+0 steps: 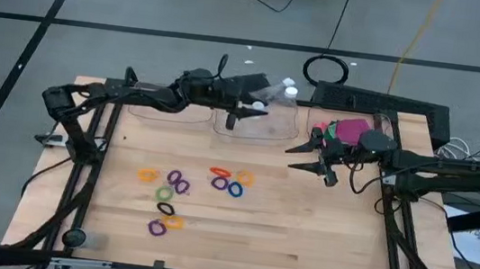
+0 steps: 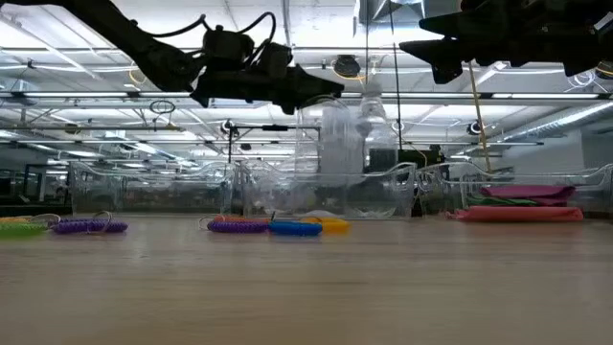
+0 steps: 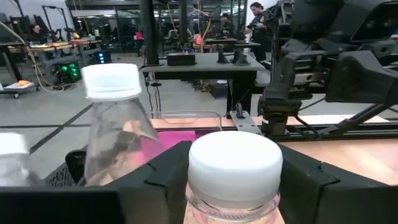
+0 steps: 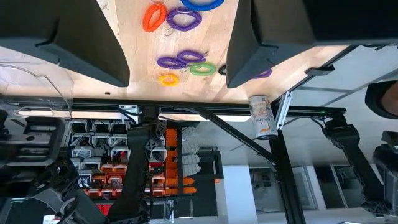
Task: Pick & Place Sports Items
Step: Put the plastic bottle into the middle transparent bin
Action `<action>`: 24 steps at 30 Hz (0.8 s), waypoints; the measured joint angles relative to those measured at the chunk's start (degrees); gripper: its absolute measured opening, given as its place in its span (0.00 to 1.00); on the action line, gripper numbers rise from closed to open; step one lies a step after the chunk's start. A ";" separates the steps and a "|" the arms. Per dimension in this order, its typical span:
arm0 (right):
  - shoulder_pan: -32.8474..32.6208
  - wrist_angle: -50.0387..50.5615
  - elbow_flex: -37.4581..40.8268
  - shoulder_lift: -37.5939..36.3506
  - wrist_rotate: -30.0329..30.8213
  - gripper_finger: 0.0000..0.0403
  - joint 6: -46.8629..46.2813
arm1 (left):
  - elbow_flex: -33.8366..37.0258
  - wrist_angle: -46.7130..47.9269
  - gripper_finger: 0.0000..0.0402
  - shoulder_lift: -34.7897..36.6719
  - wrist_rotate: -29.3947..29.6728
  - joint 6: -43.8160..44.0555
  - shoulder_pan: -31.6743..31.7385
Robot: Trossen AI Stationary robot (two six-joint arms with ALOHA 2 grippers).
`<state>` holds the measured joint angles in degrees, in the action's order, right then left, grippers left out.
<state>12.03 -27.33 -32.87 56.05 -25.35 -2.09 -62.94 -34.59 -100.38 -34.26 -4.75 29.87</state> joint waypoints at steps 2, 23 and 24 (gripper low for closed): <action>0.00 0.00 0.01 -0.02 -0.01 0.49 0.00 | 0.00 0.00 0.41 0.00 -0.01 0.39 -0.02; 0.00 -0.05 0.01 0.00 -0.01 0.49 0.00 | 0.00 -0.15 0.69 3.23 0.08 5.28 1.04; 0.00 -0.02 0.01 -0.02 0.01 0.49 0.00 | 0.00 0.27 0.69 3.92 0.11 5.09 1.14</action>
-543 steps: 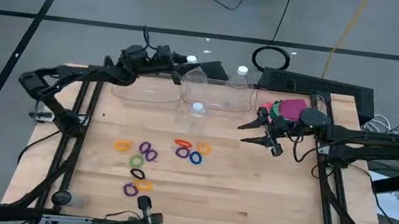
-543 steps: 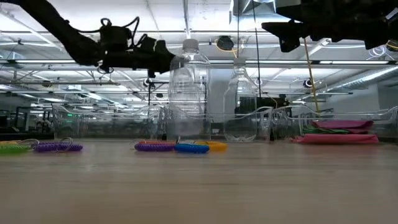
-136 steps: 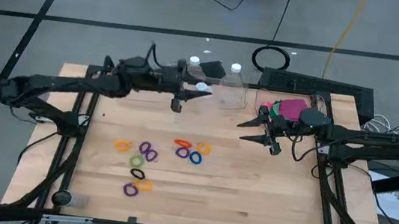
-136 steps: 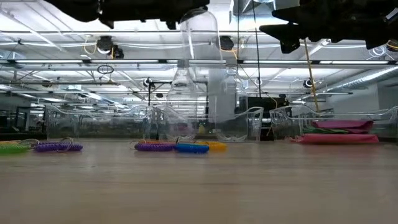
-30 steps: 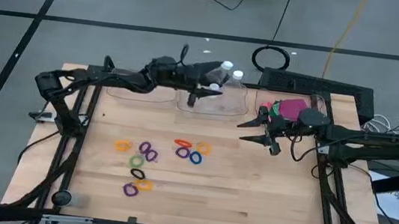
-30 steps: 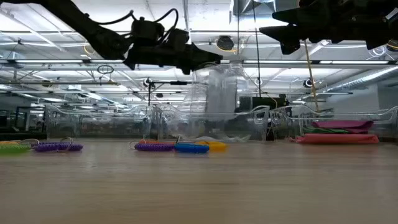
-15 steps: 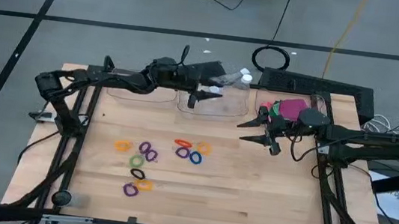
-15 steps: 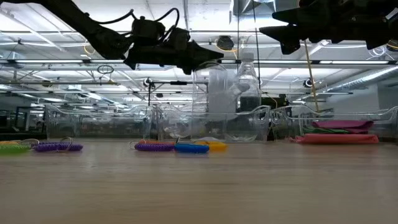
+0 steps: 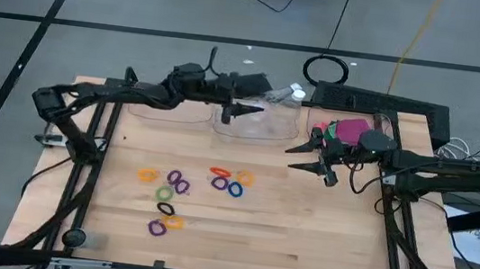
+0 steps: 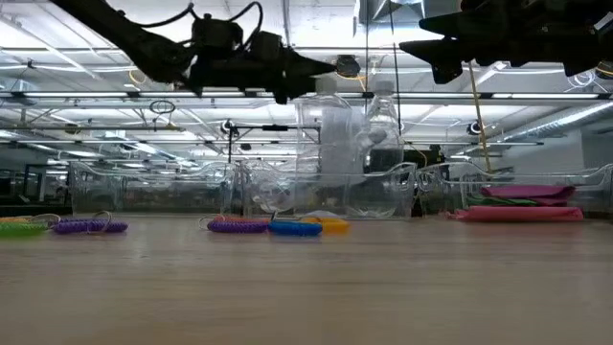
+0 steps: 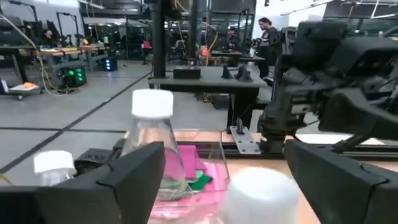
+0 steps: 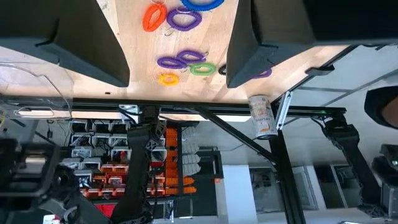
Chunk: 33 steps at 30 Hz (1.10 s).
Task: Pick & Place Sports Items
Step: Put the plastic bottle into the middle transparent bin, then put the top right yellow spring keychain into the left transparent bin
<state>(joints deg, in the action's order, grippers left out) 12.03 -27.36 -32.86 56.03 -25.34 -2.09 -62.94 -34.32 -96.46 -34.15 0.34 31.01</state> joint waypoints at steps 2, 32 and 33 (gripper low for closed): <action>0.00 -0.02 0.00 0.01 0.00 0.49 0.00 | 0.00 0.62 0.70 1.38 0.02 -0.41 0.13; 0.00 -0.02 0.00 0.00 -0.02 0.49 0.00 | 0.00 33.00 0.70 27.01 1.22 -10.27 -2.05; 0.00 -0.02 0.00 0.00 0.00 0.49 0.00 | 0.00 36.49 0.70 28.50 1.20 -11.02 -2.88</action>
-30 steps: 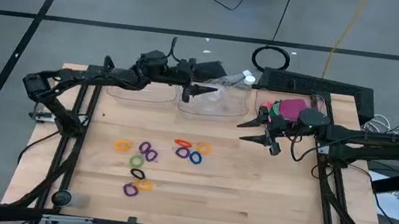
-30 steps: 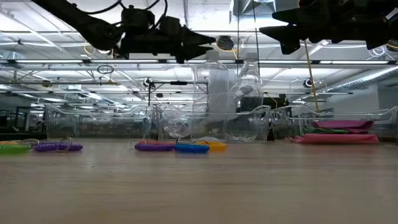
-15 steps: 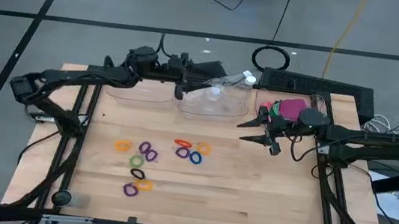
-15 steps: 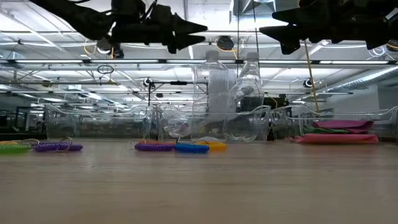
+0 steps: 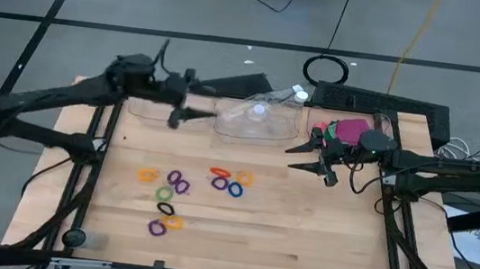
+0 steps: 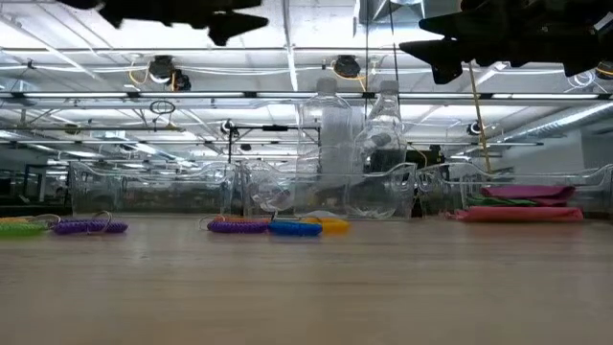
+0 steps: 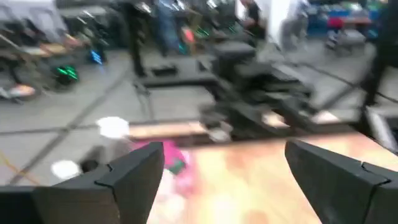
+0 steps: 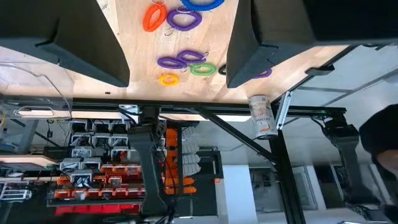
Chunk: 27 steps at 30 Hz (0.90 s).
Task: Pick & Place Sports Items
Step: Put the top right yellow spring keychain into the left transparent bin
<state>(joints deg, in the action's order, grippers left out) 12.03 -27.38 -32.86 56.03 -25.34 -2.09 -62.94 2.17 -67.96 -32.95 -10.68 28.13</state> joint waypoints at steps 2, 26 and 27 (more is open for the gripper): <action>0.00 -0.07 -0.02 0.02 0.00 0.49 0.00 | 0.00 7.67 0.70 2.73 0.03 -0.93 -1.91; 0.00 -1.11 0.00 0.00 0.04 0.49 -0.20 | 0.00 51.81 0.70 -7.80 35.24 29.92 -37.88; 0.00 -1.11 -0.02 0.02 0.04 0.49 -0.20 | 0.00 49.91 0.70 -9.29 36.41 29.84 -38.41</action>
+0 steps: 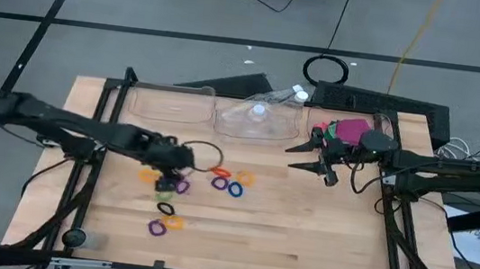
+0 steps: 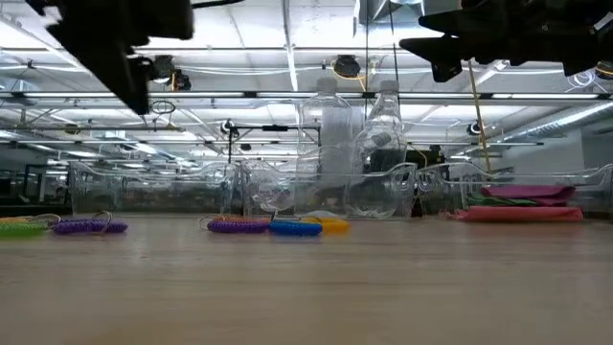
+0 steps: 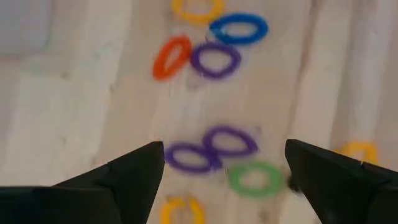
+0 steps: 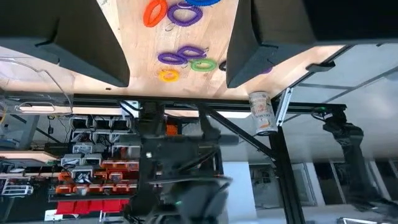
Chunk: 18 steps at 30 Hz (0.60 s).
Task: Pick & Place Sports Items
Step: Put the top right yellow spring keychain into the left transparent bin
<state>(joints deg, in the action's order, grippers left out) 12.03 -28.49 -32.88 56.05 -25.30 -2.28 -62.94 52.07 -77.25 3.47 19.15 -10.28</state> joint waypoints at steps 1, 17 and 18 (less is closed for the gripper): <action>0.00 0.00 0.02 0.00 -0.02 0.49 0.00 | -0.02 -2.13 0.70 -1.75 0.65 -0.78 -0.31; -1.64 -2.42 0.02 0.00 -0.24 0.49 -1.16 | -0.01 -38.83 0.70 -25.05 -1.92 -25.74 4.44; -1.83 -2.65 0.01 0.00 -0.24 0.49 -1.16 | -0.02 -40.88 0.70 -26.06 -1.95 -25.96 4.73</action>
<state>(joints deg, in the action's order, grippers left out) 10.21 -31.14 -32.87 56.05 -25.54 -3.44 -62.96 11.19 -103.31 1.51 -6.80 -5.55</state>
